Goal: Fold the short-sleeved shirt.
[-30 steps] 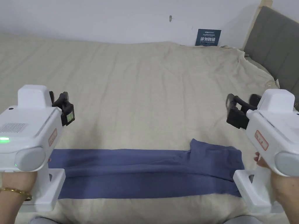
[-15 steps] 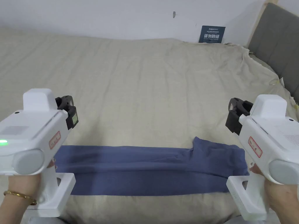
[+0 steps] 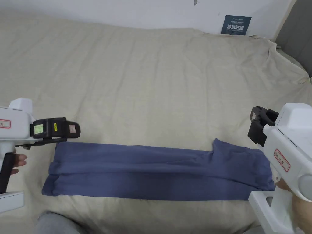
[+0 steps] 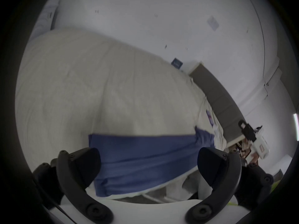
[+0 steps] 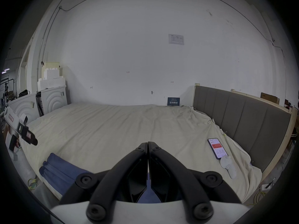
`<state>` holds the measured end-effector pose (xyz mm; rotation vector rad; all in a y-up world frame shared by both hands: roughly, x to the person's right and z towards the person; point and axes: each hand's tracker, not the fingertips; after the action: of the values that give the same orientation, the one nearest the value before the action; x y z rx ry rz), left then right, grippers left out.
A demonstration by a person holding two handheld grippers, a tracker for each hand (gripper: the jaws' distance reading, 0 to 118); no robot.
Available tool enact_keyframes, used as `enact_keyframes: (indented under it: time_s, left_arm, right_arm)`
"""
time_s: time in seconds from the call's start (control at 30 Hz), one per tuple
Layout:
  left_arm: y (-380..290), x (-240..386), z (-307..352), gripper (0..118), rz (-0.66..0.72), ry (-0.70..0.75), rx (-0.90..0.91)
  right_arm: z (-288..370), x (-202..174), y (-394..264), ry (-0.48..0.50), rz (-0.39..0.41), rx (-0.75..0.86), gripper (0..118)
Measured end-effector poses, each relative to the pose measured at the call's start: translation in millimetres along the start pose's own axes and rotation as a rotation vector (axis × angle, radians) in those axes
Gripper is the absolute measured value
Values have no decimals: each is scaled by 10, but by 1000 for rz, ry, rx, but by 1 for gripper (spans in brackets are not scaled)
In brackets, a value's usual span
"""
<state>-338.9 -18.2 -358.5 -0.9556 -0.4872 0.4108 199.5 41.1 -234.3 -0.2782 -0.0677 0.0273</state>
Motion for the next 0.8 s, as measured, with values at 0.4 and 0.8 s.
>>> enact_keyframes:
  time_s: [0.4, 0.8]
  left_arm:
    - [-358, -850, -487, 94, 380, -58, -142]
    - [-300, -931, -594, 92, 396, -155, -141]
  right_arm:
    - [-213, -56, -128, -24, 25, -84, 0]
    - [-314, -62, -289, -26, 29, -140, 0]
